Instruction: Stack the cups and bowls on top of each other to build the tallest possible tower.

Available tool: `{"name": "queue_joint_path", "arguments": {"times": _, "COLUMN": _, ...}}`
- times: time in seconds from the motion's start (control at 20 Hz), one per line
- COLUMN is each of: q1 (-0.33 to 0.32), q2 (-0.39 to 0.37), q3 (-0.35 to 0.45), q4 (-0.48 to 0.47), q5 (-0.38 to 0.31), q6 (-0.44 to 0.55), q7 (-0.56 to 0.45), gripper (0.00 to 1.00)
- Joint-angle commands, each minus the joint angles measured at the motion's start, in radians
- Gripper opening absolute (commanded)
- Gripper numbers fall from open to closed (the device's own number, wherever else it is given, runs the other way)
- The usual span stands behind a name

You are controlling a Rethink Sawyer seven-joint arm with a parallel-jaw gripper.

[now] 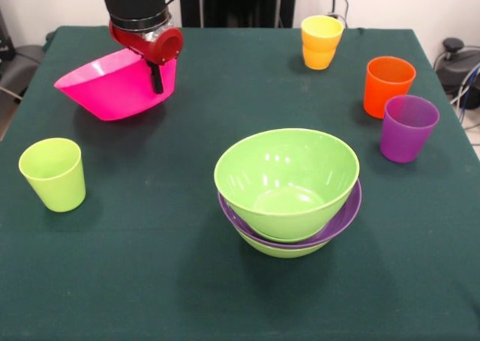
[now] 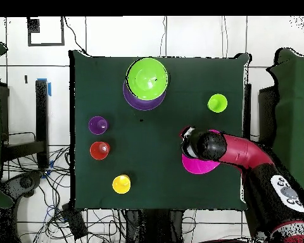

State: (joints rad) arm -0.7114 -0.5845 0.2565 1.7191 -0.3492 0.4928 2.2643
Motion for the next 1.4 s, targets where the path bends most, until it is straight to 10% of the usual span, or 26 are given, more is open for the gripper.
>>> {"name": "queue_joint_path", "arguments": {"times": 0.05, "q1": -0.008, "q2": -0.033, "q3": 0.005, "q4": 0.073, "q5": 0.018, "q6": -0.126, "q7": 0.095, "gripper": 0.00}}
{"name": "queue_joint_path", "arguments": {"times": 0.7, "q1": 0.019, "q2": -0.400, "q3": 0.005, "q4": 0.210, "q5": 0.157, "q6": 0.063, "q7": 0.066, "gripper": 0.00}}
{"name": "queue_joint_path", "arguments": {"times": 1.4, "q1": 0.115, "q2": -0.502, "q3": -0.013, "q4": 0.095, "q5": 0.241, "q6": 0.290, "q7": 0.087, "gripper": 0.00}}
